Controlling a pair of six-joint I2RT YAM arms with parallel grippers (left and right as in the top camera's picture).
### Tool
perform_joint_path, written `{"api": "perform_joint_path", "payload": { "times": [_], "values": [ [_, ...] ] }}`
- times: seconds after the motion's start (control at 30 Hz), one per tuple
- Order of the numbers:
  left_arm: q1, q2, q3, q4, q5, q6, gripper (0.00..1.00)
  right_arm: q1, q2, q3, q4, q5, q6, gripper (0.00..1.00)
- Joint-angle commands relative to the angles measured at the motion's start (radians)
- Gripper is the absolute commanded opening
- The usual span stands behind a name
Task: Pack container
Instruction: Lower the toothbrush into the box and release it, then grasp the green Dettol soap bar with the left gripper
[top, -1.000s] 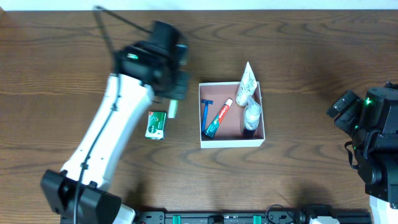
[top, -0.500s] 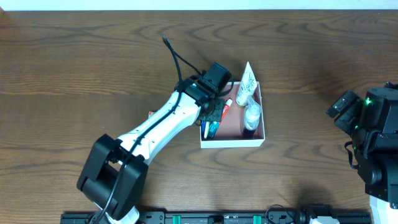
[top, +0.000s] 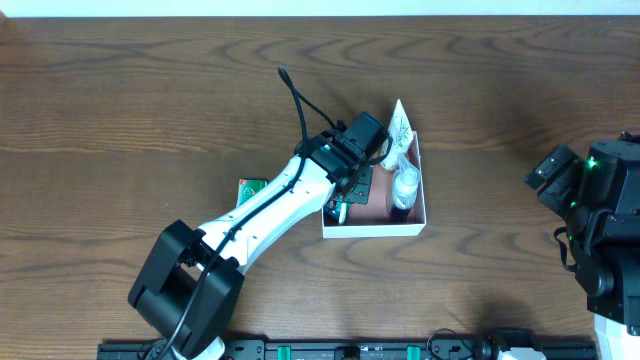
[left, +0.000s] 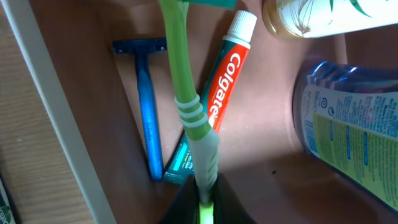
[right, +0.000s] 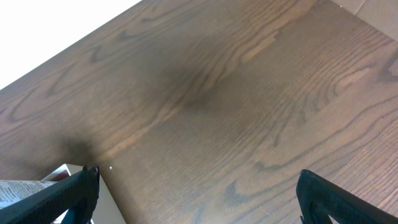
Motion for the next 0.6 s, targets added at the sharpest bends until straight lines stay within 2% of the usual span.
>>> {"api": "perform_joint_path", "payload": {
  "times": [0.0,0.23,0.43,0.53,0.57],
  "values": [
    [0.002,-0.003,0.000,-0.005,-0.015,-0.005,0.15,-0.006,-0.002,0.003,0.000,0.010,0.013,0.99],
    [0.024,-0.026,0.053,-0.008,-0.016,0.010,0.14,-0.006,-0.002,0.003,0.000,0.010,0.013,0.99],
    [0.078,-0.153,0.098,-0.032,-0.019,0.107,0.17,-0.006,-0.002,0.003,0.000,0.010,0.013,0.99],
    [0.139,-0.230,0.098,-0.088,-0.107,0.114,0.30,-0.006,-0.002,0.003,0.000,0.010,0.013,0.99],
    [0.164,-0.249,0.098,-0.114,-0.148,0.114,0.38,-0.006,-0.002,0.003,0.000,0.010,0.013,0.99]
  ]
}}
